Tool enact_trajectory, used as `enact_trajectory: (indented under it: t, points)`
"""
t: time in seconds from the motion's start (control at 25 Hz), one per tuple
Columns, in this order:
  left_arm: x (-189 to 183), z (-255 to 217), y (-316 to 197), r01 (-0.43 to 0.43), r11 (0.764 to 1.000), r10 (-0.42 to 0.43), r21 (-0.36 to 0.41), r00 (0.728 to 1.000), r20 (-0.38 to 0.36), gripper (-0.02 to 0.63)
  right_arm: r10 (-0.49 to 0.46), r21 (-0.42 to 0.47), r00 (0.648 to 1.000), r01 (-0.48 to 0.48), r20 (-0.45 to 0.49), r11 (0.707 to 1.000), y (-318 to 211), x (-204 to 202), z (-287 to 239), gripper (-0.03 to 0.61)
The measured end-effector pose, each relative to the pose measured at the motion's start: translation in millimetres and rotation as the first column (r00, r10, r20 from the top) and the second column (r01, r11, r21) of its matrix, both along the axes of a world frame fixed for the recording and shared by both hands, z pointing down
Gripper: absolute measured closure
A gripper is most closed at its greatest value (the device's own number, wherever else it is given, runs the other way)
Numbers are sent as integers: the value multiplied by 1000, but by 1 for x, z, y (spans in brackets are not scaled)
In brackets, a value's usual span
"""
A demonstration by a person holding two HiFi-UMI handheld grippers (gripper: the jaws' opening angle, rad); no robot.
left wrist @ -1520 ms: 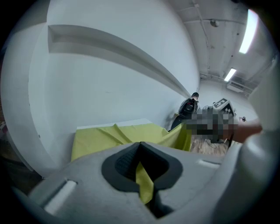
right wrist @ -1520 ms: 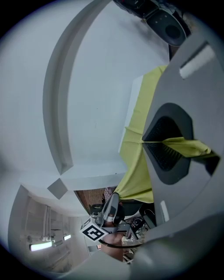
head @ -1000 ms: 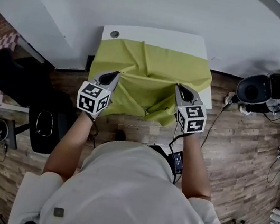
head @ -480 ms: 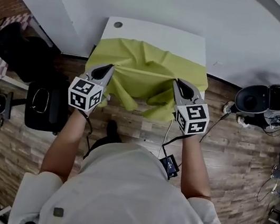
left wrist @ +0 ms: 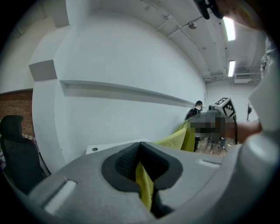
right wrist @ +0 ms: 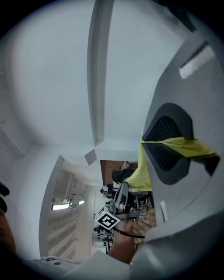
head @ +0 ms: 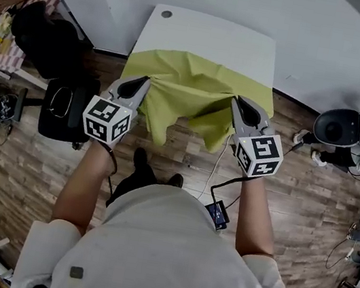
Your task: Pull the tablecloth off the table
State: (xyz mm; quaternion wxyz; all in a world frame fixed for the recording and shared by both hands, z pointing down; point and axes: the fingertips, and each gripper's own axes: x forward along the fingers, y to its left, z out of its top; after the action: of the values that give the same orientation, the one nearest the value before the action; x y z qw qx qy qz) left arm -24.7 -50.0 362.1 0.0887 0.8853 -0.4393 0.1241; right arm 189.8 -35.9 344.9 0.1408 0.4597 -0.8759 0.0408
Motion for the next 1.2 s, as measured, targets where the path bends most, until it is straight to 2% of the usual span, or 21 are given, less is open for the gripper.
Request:
enact_trajectory:
  t: [0.36,0.92,1.2]
  points:
    - [-19,-26,50,-34,998,37,57,998,-46,607,6,44,1000,-6,6,999,55,-31,-24,558]
    - [-97,-62,134,-139,984,148,111,986,-74,607,105,78,994,-106,12,991,152,-108,-45,558]
    - [-133,-65,168,-184,975,196,124,976,-95,607,141,73,990,-141,12,987,187,-149,-42,557]
